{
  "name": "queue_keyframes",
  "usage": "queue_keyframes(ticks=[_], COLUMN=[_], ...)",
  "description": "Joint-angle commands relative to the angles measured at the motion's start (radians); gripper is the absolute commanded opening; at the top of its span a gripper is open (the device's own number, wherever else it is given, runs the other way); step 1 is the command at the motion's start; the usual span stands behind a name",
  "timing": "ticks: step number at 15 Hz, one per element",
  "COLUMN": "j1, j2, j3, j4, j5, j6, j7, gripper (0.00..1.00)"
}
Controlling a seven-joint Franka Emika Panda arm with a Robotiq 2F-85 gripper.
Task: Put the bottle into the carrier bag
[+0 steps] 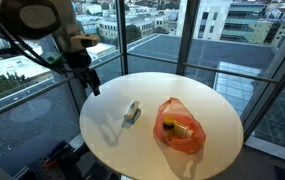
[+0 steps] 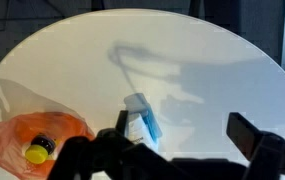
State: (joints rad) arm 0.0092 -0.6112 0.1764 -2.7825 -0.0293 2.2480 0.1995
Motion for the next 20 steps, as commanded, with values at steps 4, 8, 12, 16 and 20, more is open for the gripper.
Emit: queue_keyframes(ticks=[4, 8, 12, 16, 20], j1=[0.012, 0.012, 0.023, 0.037, 0.023], j2=[0.001, 0.001, 0.03, 0.095, 0.216], j3=[-0.012, -0.012, -0.003, -0.009, -0.026], j4=[0.002, 0.002, 0.04, 0.104, 0.202], j5=[-0.009, -0.009, 0.002, 0.018, 0.019], j6=[-0.003, -0.003, -0.01, -0.028, -0.054], j7=[0.007, 0.007, 0.021, 0.015, 0.015], gripper=[1.0, 1.0, 1.0, 1.0, 1.0])
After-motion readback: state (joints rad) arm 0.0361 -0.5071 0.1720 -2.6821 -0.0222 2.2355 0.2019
